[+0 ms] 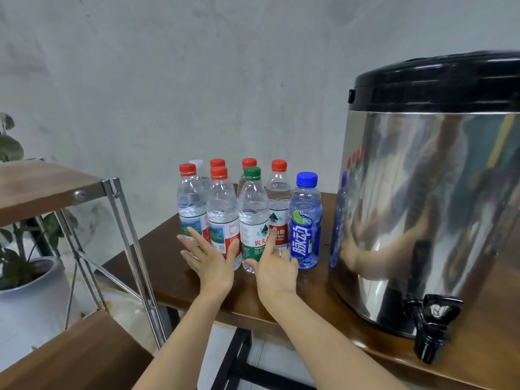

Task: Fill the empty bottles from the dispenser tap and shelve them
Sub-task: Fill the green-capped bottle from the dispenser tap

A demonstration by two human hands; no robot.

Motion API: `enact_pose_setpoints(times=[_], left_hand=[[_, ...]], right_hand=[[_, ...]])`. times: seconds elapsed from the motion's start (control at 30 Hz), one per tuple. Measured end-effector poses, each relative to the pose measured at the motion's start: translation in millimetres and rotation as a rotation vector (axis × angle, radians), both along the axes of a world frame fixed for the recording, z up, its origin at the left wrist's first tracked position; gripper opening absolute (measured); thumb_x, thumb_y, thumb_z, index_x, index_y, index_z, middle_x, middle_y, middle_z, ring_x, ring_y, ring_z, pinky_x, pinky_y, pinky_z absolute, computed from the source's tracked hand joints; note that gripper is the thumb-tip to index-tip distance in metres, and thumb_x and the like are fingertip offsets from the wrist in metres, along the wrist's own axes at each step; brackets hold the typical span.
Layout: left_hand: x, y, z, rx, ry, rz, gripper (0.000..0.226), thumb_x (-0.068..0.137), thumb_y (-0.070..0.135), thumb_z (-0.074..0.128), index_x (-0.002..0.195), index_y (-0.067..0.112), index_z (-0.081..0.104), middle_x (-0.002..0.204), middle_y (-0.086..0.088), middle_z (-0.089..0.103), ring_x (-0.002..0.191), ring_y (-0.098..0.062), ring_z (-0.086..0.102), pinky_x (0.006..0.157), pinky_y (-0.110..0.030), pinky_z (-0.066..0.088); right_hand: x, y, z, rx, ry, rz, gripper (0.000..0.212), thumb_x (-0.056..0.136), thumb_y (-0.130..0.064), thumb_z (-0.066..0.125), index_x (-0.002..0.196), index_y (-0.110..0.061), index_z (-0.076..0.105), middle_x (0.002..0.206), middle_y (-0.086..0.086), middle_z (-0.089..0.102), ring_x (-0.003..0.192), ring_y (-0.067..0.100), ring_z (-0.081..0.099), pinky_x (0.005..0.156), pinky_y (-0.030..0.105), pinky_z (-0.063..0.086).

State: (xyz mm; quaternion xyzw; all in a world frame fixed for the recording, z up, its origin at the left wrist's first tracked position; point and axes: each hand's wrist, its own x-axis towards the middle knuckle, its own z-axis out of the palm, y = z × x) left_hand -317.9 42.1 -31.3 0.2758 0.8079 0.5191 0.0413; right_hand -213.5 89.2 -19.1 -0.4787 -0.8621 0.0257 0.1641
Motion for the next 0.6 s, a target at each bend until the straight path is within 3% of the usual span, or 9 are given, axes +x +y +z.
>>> enact_pose_setpoints(times=[0.2,0.37,0.43,0.47,0.6], left_hand=[[-4.5,-4.5,-6.1,0.010,0.073,0.002,0.108,0.080,0.070,0.042,0.153,0.023,-0.022,0.162,-0.005,-0.027,0.150,-0.035,-0.017,0.121,-0.051,-0.003],[26.3,-25.2,-13.5,0.154,0.246,0.019,0.078,0.094,0.049,0.051,0.155,0.016,0.018,0.165,-0.010,0.003,0.151,-0.033,0.004,0.121,-0.049,0.010],[51.4,-35.1,-17.2,0.231,0.259,-0.036,0.069,0.094,0.051,0.046,0.150,0.013,0.032,0.163,-0.010,0.017,0.148,-0.031,0.014,0.121,-0.049,0.017],[64.3,-40.1,-18.1,0.272,0.265,-0.074,0.067,0.095,0.053,0.044,0.148,0.013,0.037,0.160,-0.009,0.024,0.145,-0.029,0.019,0.120,-0.046,0.020],[123.0,-60.0,-7.9,0.451,0.347,-0.240,0.053,0.096,0.047,0.043,0.137,0.014,0.048,0.143,-0.004,0.048,0.133,-0.021,0.038,0.110,-0.012,0.017]], right_hand=[[13.4,-6.1,-7.0,-0.022,0.059,0.036,0.087,0.097,-0.062,0.032,0.155,-0.014,-0.011,0.148,0.008,0.042,0.136,0.028,0.036,0.104,0.041,0.041],[58.9,-29.7,1.0,-0.020,0.250,0.120,0.073,0.098,-0.060,0.030,0.156,-0.022,0.007,0.151,0.001,0.041,0.137,0.021,0.036,0.104,0.037,0.042],[81.0,-43.3,8.3,-0.002,0.320,0.158,0.067,0.100,-0.055,0.035,0.155,-0.023,0.015,0.145,-0.001,0.047,0.132,0.021,0.040,0.102,0.037,0.043],[93.1,-51.1,12.2,0.020,0.350,0.171,0.063,0.100,-0.052,0.037,0.154,-0.023,0.020,0.141,-0.002,0.051,0.128,0.020,0.043,0.100,0.036,0.043],[151.0,-80.5,25.3,0.116,0.465,0.206,0.050,0.101,-0.042,0.044,0.148,-0.026,0.035,0.124,-0.007,0.059,0.113,0.016,0.053,0.090,0.033,0.047]])
